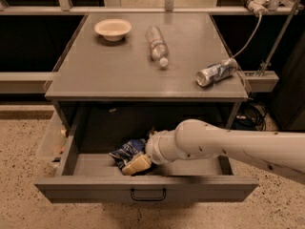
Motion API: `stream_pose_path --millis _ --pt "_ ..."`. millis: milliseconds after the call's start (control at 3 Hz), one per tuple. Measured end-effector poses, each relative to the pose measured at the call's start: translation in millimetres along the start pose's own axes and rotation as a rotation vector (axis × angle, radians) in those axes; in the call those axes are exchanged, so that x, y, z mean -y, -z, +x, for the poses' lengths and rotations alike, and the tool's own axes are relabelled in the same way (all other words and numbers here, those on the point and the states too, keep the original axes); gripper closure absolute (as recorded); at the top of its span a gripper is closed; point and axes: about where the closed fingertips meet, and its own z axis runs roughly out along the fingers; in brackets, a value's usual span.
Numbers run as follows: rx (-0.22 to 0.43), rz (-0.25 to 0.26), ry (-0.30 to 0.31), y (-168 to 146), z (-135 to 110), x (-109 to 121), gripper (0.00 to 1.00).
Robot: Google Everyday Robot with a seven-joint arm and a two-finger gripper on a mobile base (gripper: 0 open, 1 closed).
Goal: Pick blue chip bag from top drawer and place on counter
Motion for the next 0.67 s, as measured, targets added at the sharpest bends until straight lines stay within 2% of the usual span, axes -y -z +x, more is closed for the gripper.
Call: stream_pose_path --millis 667 --pt "0.0 0.0 0.0 0.0 0.0 0.0 0.64"
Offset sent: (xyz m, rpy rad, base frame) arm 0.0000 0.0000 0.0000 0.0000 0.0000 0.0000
